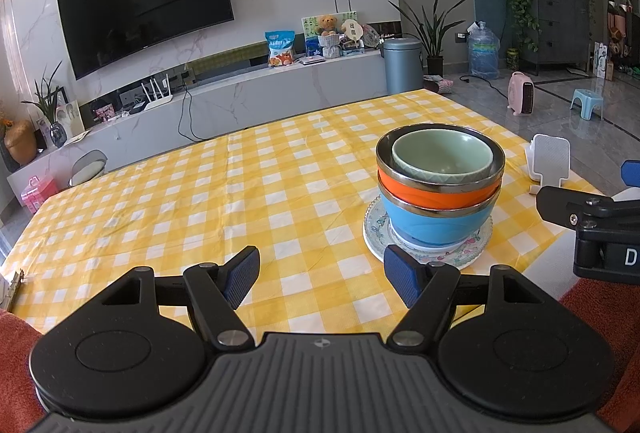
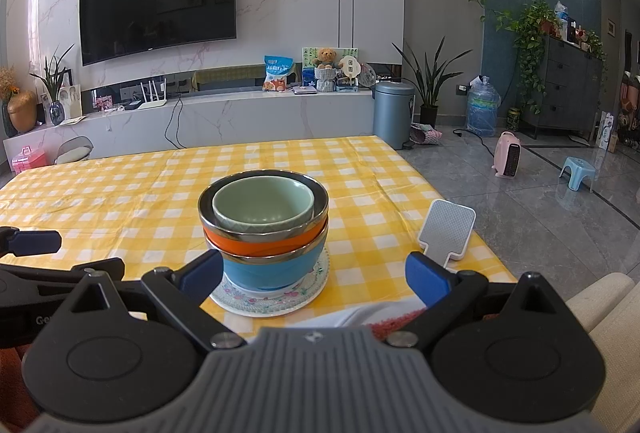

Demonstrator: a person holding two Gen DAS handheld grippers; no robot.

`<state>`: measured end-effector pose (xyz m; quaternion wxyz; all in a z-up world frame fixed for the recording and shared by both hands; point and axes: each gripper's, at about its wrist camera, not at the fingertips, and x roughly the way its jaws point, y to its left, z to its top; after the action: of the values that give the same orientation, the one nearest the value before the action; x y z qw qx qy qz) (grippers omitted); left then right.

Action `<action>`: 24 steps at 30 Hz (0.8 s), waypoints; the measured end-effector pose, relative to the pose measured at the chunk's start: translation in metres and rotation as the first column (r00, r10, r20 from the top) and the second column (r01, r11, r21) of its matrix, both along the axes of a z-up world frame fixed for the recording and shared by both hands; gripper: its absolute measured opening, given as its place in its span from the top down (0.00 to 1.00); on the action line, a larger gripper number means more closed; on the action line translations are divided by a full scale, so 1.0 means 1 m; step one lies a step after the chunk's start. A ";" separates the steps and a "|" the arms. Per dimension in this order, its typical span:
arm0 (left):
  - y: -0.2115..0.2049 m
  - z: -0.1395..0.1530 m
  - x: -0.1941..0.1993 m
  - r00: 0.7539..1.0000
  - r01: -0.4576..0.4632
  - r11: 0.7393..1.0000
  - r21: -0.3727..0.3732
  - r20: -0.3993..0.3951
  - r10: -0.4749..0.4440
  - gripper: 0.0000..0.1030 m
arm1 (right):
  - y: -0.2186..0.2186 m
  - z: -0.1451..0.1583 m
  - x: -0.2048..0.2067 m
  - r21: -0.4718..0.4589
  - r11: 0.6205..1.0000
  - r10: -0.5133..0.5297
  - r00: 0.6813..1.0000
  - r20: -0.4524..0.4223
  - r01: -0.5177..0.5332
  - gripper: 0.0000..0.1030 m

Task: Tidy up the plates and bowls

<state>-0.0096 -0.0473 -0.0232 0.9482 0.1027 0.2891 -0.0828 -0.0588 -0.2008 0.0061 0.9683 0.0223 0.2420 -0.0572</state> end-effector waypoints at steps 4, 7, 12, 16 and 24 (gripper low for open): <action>0.000 0.000 0.000 1.000 0.001 1.000 0.001 0.000 -0.001 0.19 | 0.000 0.000 0.000 0.000 1.000 0.000 1.000 0.000 0.000 0.07; 0.000 0.000 0.000 1.000 0.002 1.000 0.006 0.001 -0.002 0.19 | 0.000 0.000 0.000 0.000 1.000 0.000 1.000 0.000 0.000 0.07; 0.000 0.000 0.000 1.000 0.003 1.000 0.008 0.003 -0.003 0.19 | 0.000 0.000 0.000 0.001 1.000 0.000 1.000 0.000 0.000 0.07; 0.000 0.000 0.000 1.000 0.001 1.000 0.008 0.004 -0.001 0.19 | 0.000 0.000 0.000 0.001 1.000 0.000 1.000 0.000 0.000 0.07; -0.001 0.000 0.000 1.000 0.003 1.000 0.008 0.004 -0.003 0.19 | 0.000 0.000 0.000 0.001 1.000 0.000 1.000 0.000 0.000 0.07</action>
<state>-0.0100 -0.0478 -0.0230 0.9481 0.1073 0.2876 -0.0828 -0.0590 -0.2009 0.0061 0.9683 0.0228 0.2421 -0.0571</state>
